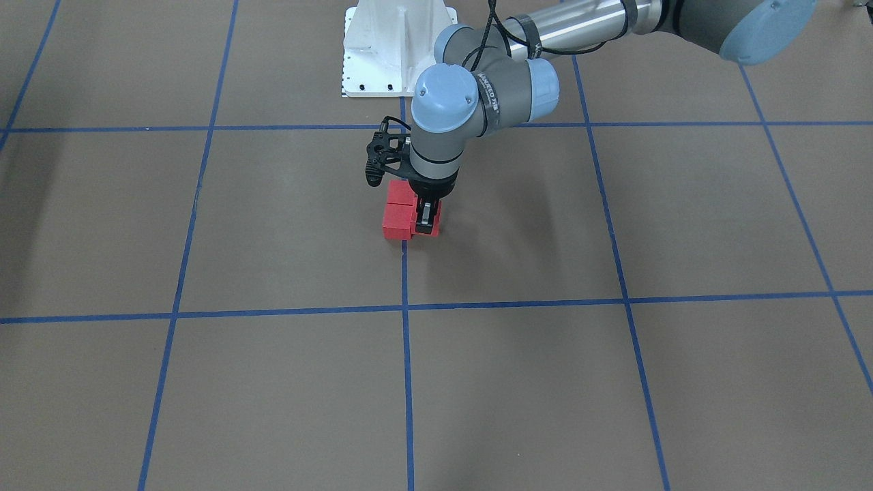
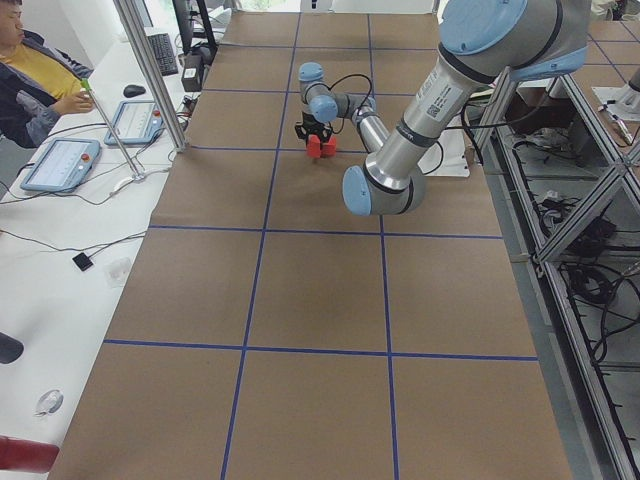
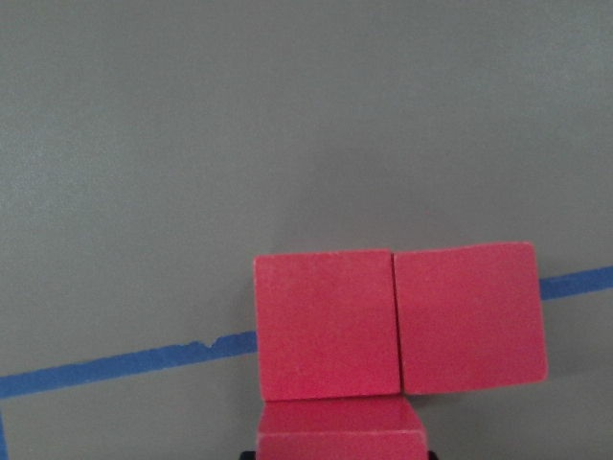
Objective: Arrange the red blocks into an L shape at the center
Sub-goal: 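Lower the cube beside the far cube, forming an L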
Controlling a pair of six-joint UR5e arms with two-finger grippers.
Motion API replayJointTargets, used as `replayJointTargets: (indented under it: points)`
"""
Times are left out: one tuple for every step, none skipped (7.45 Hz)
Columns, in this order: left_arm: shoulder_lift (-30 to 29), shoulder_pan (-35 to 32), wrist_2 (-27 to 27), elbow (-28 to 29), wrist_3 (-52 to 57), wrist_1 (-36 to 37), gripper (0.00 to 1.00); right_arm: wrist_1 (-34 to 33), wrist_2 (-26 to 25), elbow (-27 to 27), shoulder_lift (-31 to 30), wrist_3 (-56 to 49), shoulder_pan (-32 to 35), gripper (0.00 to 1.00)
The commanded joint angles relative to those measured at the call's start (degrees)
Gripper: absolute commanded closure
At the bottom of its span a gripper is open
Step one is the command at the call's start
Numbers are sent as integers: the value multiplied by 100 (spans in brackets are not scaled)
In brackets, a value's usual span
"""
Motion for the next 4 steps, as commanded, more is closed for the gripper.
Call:
replayJointTargets:
  points:
    - [4, 29, 0, 9, -3, 3, 57, 8, 0, 0, 5, 0, 0, 0]
    - [4, 38, 9, 9, -3, 11, 55, 17, 0, 0, -4, 0, 0, 0]
    - [4, 38, 9, 9, -3, 11, 54, 17, 0, 0, 5, 0, 0, 0]
    - [4, 38, 9, 9, -3, 3, 54, 17, 0, 0, 5, 0, 0, 0]
